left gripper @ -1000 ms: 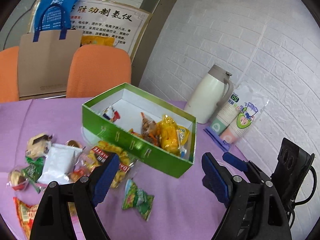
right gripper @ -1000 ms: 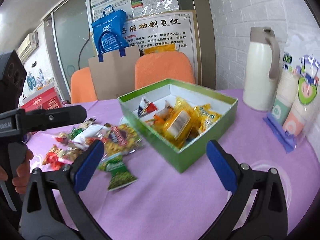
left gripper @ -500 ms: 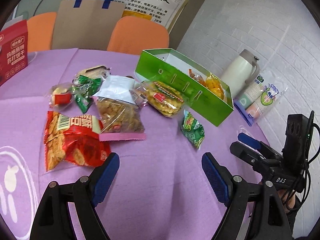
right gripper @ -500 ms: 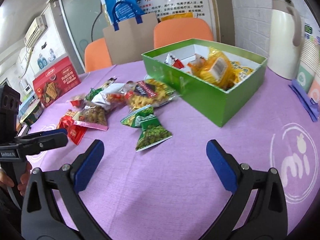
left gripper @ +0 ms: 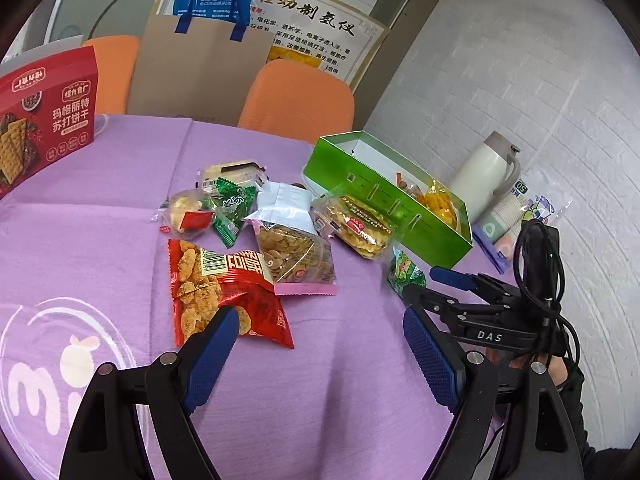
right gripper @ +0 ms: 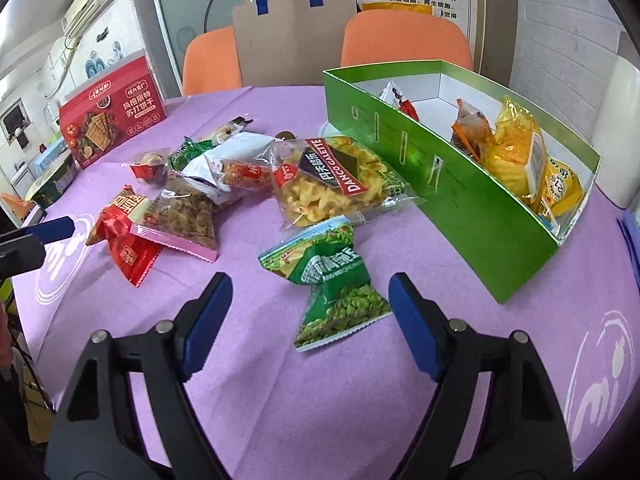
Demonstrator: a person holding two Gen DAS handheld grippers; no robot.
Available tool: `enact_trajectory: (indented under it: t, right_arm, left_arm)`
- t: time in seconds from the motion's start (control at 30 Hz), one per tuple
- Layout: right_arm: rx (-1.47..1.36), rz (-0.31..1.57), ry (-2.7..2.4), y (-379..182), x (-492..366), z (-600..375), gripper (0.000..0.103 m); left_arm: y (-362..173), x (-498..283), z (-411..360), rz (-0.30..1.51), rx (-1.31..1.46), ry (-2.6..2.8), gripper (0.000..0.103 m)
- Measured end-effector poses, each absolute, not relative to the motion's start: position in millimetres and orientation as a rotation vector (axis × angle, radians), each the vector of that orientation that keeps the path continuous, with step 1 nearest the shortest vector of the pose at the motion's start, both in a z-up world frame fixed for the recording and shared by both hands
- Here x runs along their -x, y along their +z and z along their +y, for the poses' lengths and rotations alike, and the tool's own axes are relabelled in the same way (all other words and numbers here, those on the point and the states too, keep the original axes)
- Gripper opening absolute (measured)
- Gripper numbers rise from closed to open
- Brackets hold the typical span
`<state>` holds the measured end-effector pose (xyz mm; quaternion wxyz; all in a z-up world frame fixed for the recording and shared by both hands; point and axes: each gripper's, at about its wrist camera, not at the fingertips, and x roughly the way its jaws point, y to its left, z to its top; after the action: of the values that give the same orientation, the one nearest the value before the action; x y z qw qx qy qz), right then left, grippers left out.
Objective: Organize snacks
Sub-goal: 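Withdraw the right tool and move both tools toward the green pea packet, then grasp the green pea packet with the right tool while the left tool grasps the clear cracker bag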
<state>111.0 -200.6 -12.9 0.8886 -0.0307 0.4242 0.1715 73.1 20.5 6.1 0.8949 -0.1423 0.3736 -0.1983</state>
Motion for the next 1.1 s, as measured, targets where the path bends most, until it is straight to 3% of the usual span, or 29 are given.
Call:
enact_trajectory:
  t: [0.13, 0.2, 0.37, 0.57, 0.63, 0.7, 0.73, 0.87, 1.07, 1.1]
  right_arm:
    - [0.099, 0.885, 0.322, -15.9, -111.2, -199.1, 0.043]
    - [0.073, 0.885, 0.345, -14.6, -108.6, -202.0, 0.021]
    - [0.038, 0.878, 0.353, -12.3, -99.2, -206.4, 0.013]
    - [0.033, 0.869, 0.372, -10.4, -91.4, -207.9, 0.014]
    - [0.037, 0.859, 0.378, -8.4, -91.7, -207.6, 0.026]
    - [0.049, 0.844, 0.37, -6.8, -93.9, -206.5, 0.056]
    - [0.053, 0.839, 0.368, -6.0, -95.1, -205.7, 0.059]
    - [0.079, 0.84, 0.38, -5.5, -105.5, -198.4, 0.061]
    - [0.124, 0.889, 0.372, -18.2, -118.6, -185.0, 0.061]
    - [0.124, 0.892, 0.362, -20.4, -119.2, -184.4, 0.056]
  left_arm:
    - [7.3, -77.3, 26.8, 0.769, 0.312, -0.4, 0.086]
    - [8.4, -83.3, 27.0, 0.769, 0.318, -0.4, 0.086]
    - [12.7, -108.2, 1.8, 0.77, 0.273, -0.439, 0.086]
    - [-8.5, -147.2, -29.5, 0.865, 0.233, -0.407, 0.085]
    - [-19.6, -154.7, -34.9, 0.898, 0.205, -0.383, 0.083]
    - [-22.5, -156.1, -37.9, 0.885, 0.166, -0.352, 0.083]
    - [-23.6, -157.5, -38.0, 0.886, 0.162, -0.346, 0.082]
    - [-24.6, -160.2, -34.8, 0.894, 0.166, -0.331, 0.067]
    - [-28.1, -168.6, -38.6, 0.879, 0.108, -0.284, 0.068]
    - [-29.0, -170.2, -39.9, 0.875, 0.091, -0.279, 0.068]
